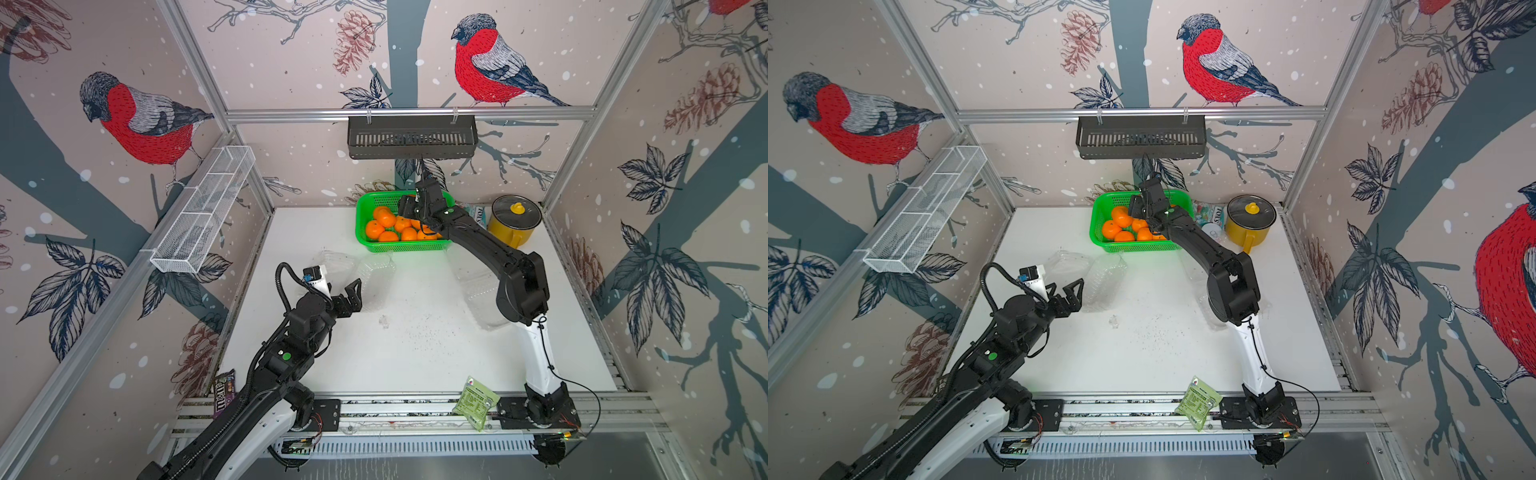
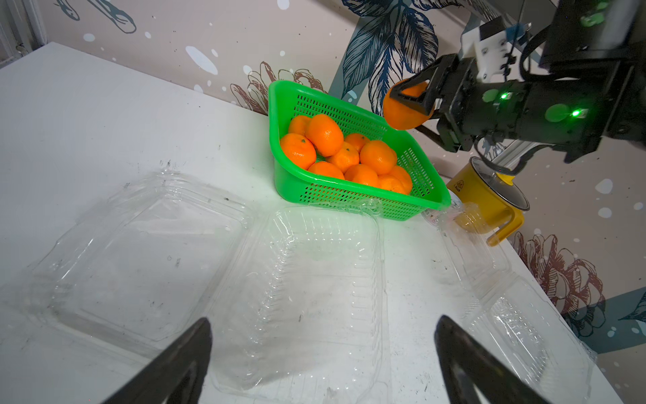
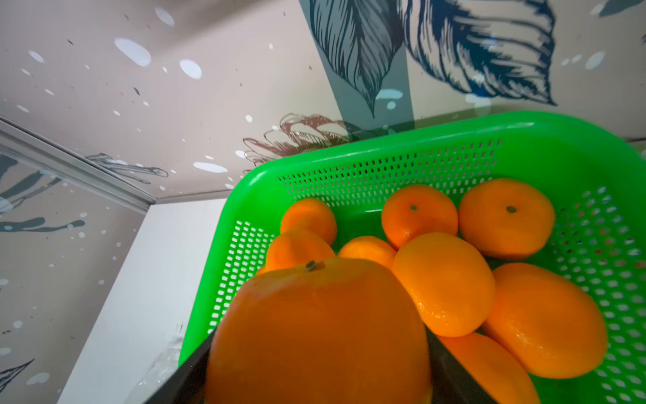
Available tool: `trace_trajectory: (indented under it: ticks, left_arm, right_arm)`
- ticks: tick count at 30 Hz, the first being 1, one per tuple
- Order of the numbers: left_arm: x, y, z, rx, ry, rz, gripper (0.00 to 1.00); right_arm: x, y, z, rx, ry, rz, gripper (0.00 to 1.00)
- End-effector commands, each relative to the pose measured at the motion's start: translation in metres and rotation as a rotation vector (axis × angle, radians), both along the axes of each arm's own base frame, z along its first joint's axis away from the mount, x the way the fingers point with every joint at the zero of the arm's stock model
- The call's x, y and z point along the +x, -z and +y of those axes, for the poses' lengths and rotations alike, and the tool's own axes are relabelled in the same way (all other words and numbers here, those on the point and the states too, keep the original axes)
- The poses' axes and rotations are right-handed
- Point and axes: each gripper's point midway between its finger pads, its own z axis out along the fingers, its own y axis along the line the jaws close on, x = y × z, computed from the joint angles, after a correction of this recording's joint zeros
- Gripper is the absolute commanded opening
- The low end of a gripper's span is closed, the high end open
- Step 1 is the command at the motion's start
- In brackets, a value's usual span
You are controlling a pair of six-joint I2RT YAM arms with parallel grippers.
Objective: Take oranges out of containers
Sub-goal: Place the orange in the basket.
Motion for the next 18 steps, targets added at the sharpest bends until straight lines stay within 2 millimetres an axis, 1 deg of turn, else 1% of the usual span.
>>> trace_trajectory:
  ticks: [1, 5, 12, 15, 18]
  left_arm:
    - [0.003, -0.011, 0.002, -0.009, -0.019, -0.038, 0.98]
    - [0.005, -0.009, 0.002, -0.006, -0.023, -0.032, 0.98]
    - [0.01, -0.002, -0.004, -0.009, -0.009, -0.006, 0.98]
    - [0.011, 0.0, -0.006, -0.013, -0.005, -0.001, 0.98]
    - [0.011, -0.001, -0.005, -0.015, -0.006, -0.001, 0.97]
  right_arm:
    - [-0.003, 0.017, 0.011, 0.013, -0.068, 0.046, 0.66]
    - [-0.009, 0.034, 0.02, 0.018, -0.093, 0.08, 0.66]
    - [-0.019, 0.062, 0.025, -0.007, -0.121, 0.129, 0.71]
    - [-0.02, 0.069, 0.026, -0.009, -0.133, 0.144, 0.72]
    - [-0.02, 0.071, 0.027, -0.013, -0.142, 0.145, 0.74]
